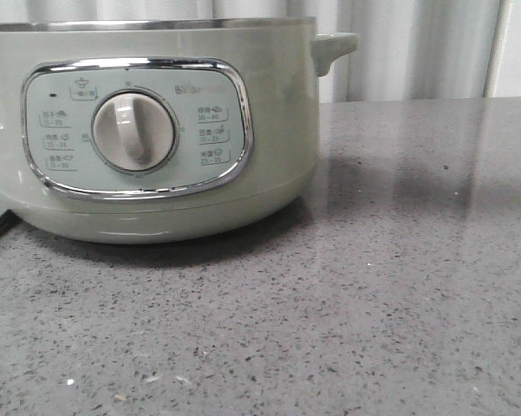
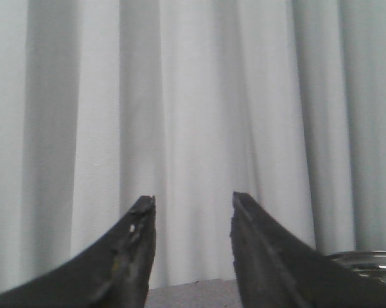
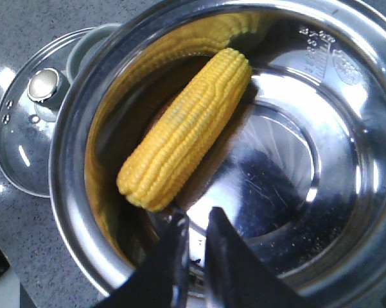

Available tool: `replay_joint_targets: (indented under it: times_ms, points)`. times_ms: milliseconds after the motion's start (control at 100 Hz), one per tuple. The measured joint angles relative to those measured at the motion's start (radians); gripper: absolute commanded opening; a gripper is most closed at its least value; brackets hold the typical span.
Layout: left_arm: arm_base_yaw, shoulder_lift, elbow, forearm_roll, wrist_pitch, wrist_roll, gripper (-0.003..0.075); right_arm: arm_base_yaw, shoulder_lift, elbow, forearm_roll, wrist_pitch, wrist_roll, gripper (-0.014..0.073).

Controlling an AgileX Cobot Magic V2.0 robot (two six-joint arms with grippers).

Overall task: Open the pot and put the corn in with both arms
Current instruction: 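Lower the corn into the pot and open the right gripper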

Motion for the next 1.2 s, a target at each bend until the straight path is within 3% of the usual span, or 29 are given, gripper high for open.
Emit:
replay_joint_targets:
  times_ms: [290, 640, 1040, 1200]
  points:
    - [0.0, -0.054, 0.0, 0.249, -0.012, -0.266, -0.0021, 0.0, -0.211, 0.122, -0.092, 0.021, -0.001, -0.0074]
    - [0.0, -0.183, 0.0, 0.442, 0.042, -0.507, -0.002, 0.0, -0.533, 0.513, -0.106, -0.235, -0.001, -0.0074]
    - [0.0, -0.442, 0.0, 0.558, 0.374, -0.626, -0.002, 0.0, -0.92, 0.997, -0.106, -0.627, -0.001, -0.0074]
    - [0.0, -0.527, 0.011, 0.558, 0.468, -0.645, -0.002, 0.0, -1.042, 1.119, -0.106, -0.682, -0.001, -0.0074]
